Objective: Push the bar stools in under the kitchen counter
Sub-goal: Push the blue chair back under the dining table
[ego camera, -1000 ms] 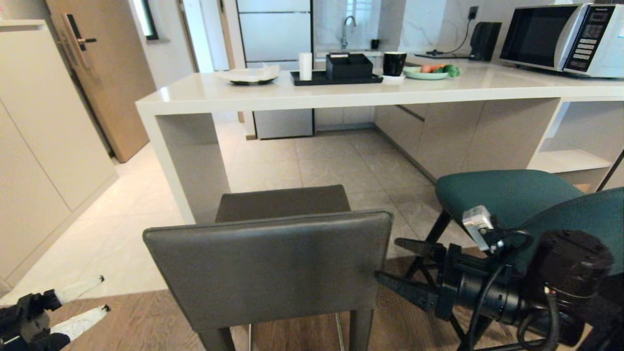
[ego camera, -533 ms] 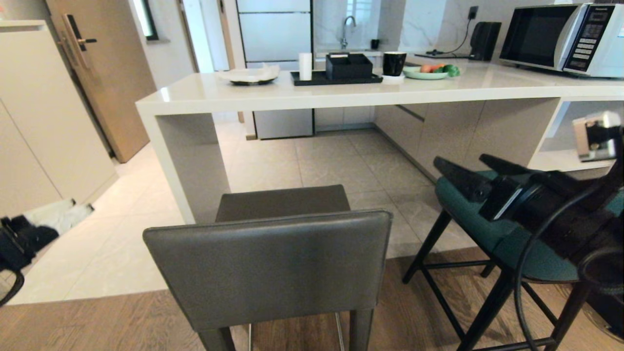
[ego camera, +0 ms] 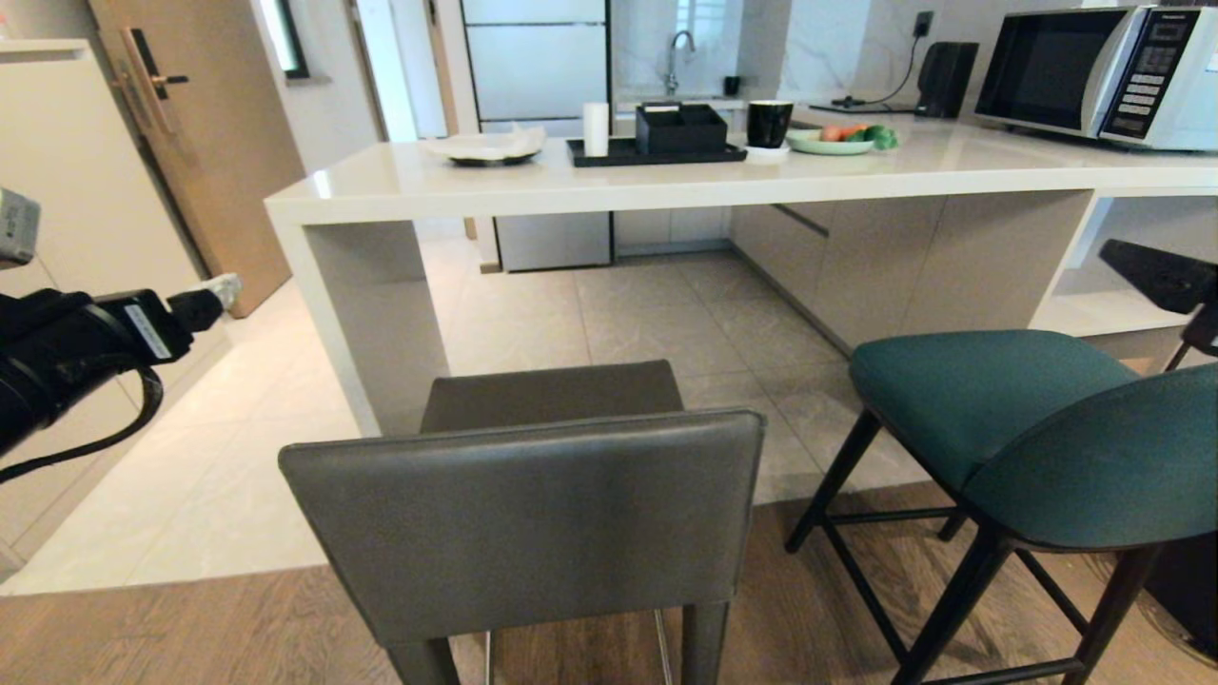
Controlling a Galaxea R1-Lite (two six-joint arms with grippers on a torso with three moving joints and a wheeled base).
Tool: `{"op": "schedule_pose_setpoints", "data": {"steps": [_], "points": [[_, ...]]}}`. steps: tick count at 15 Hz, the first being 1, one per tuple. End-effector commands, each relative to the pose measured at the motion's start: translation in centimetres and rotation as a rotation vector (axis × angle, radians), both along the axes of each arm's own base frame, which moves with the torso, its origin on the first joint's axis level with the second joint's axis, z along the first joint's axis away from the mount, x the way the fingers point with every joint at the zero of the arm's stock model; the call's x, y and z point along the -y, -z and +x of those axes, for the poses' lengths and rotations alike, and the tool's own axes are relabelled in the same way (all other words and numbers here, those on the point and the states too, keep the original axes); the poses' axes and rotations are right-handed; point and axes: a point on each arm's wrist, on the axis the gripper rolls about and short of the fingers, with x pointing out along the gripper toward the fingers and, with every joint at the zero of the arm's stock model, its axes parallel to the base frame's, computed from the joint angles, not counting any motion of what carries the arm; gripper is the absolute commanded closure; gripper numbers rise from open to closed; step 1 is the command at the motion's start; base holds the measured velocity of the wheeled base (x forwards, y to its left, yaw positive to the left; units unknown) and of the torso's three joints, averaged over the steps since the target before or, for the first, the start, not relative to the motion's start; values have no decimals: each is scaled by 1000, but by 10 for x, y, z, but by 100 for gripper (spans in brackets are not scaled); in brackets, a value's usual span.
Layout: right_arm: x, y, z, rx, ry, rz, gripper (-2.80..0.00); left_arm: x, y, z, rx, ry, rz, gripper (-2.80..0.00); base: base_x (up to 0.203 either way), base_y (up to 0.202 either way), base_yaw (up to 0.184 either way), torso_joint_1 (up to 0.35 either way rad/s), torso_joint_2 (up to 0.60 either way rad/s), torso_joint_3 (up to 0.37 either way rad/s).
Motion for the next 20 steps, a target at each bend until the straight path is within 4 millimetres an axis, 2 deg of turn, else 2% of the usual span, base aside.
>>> {"op": "schedule_pose_setpoints", "data": {"steps": [1, 3, 5, 7, 9, 12, 14, 16, 18, 20], "points": [[14, -12, -29, 76, 83, 5, -280, 27, -2, -12, 38, 26, 43, -280, 0, 0, 0, 0, 0, 0], [26, -15, -54, 112, 182, -3, -280, 60, -6, -32, 94, 164, 46, -280, 0, 0, 0, 0, 0, 0], [29, -15, -78, 161, 204, -6, -280, 70, -19, -64, 177, 232, 38, -280, 0, 0, 0, 0, 0, 0], [29, -11, -100, 195, 211, -33, -280, 67, -31, -100, 243, 259, 32, -280, 0, 0, 0, 0, 0, 0], [28, 0, -124, 205, 223, -55, -280, 57, -38, -144, 286, 264, 35, -280, 0, 0, 0, 0, 0, 0], [28, 33, -147, 149, 222, -69, -280, 37, -31, -205, 318, 153, 59, -280, 0, 0, 0, 0, 0, 0], [26, 46, -161, 176, 167, -79, -280, 31, -18, -241, 350, 88, 73, -280, 0, 0, 0, 0, 0, 0], [24, 63, -177, 211, 92, -98, -280, 29, 9, -270, 333, 68, 83, -280, 0, 0, 0, 0, 0, 0], [22, 90, -181, 157, 42, -141, -280, 30, 48, -286, 224, 76, 92, -280, 0, 0, 0, 0, 0, 0], [22, 116, -182, 122, -7, -173, -280, 31, 91, -285, 92, 77, 95, -280, 0, 0, 0, 0, 0, 0]]}}
